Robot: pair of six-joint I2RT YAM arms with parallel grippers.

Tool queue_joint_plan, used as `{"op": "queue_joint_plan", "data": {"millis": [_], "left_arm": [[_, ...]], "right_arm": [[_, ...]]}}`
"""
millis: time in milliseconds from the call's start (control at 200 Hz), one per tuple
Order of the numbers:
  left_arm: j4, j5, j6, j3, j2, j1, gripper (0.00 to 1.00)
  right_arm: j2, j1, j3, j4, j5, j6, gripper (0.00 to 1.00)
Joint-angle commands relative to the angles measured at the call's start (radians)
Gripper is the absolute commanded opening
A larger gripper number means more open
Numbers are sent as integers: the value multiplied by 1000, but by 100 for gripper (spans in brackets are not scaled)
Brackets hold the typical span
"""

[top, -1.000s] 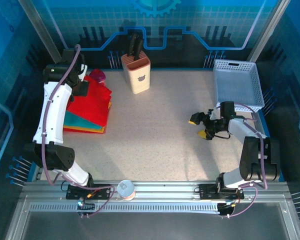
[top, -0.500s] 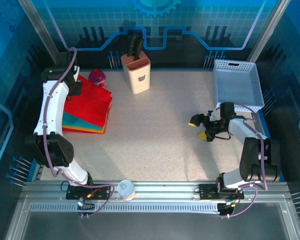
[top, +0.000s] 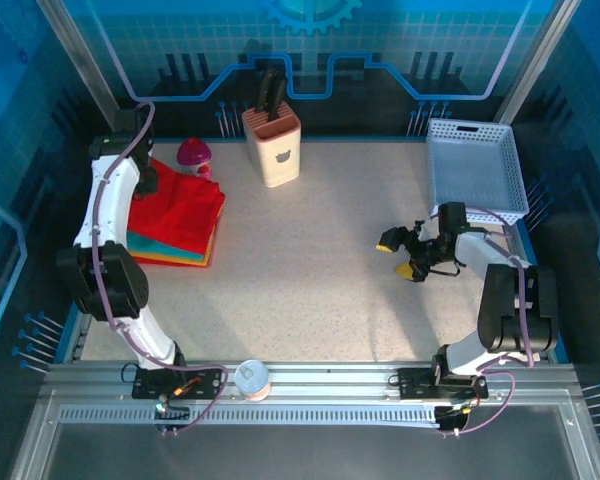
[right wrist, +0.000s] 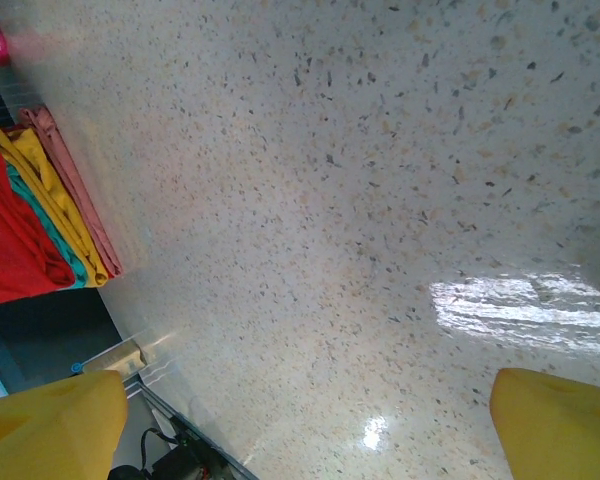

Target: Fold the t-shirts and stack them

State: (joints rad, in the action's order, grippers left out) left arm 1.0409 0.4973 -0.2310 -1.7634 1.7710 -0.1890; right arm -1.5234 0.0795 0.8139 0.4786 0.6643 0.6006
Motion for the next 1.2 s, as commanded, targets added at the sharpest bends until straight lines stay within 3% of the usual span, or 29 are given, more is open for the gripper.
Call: {"op": "queue_joint_plan", "data": {"millis": [0, 55, 125, 185, 320, 445, 620, 750, 921, 1096, 1196], "left_arm": [[18, 102, 53, -17, 28, -24, 53], [35, 110, 83, -19, 27, -41, 64], [43, 113, 106, -21, 19, -55, 90], [37, 115, 105, -18, 0, -55, 99], [39, 67, 119, -30, -67, -39, 99], [-25, -15, 119, 47, -185, 13, 99], [-249, -212, 171, 325, -398, 60, 99], [-543, -336, 208, 652, -580, 105, 99], [-952, -424, 342, 1018, -708, 122, 99], [-1333, -444, 340, 1267, -649, 122, 99], [-1501, -430, 325, 1339, -579, 121, 99]], "right_arm": [[-12, -4, 25, 10, 4, -19, 94], [-12, -4, 27, 15, 2, -25, 94], [-8, -3, 28, 22, -5, -32, 94], [-6, -3, 34, 29, -15, -38, 94], [5, -3, 55, 49, -28, -49, 94], [47, -6, 103, 106, -119, -93, 96], [177, -15, 124, 138, -321, -157, 100], [304, -28, 107, 109, -484, -193, 100], [497, -45, -61, -106, -658, -246, 100], [655, -54, -305, -414, -738, -370, 100], [672, -58, -409, -555, -851, -388, 100]]}}
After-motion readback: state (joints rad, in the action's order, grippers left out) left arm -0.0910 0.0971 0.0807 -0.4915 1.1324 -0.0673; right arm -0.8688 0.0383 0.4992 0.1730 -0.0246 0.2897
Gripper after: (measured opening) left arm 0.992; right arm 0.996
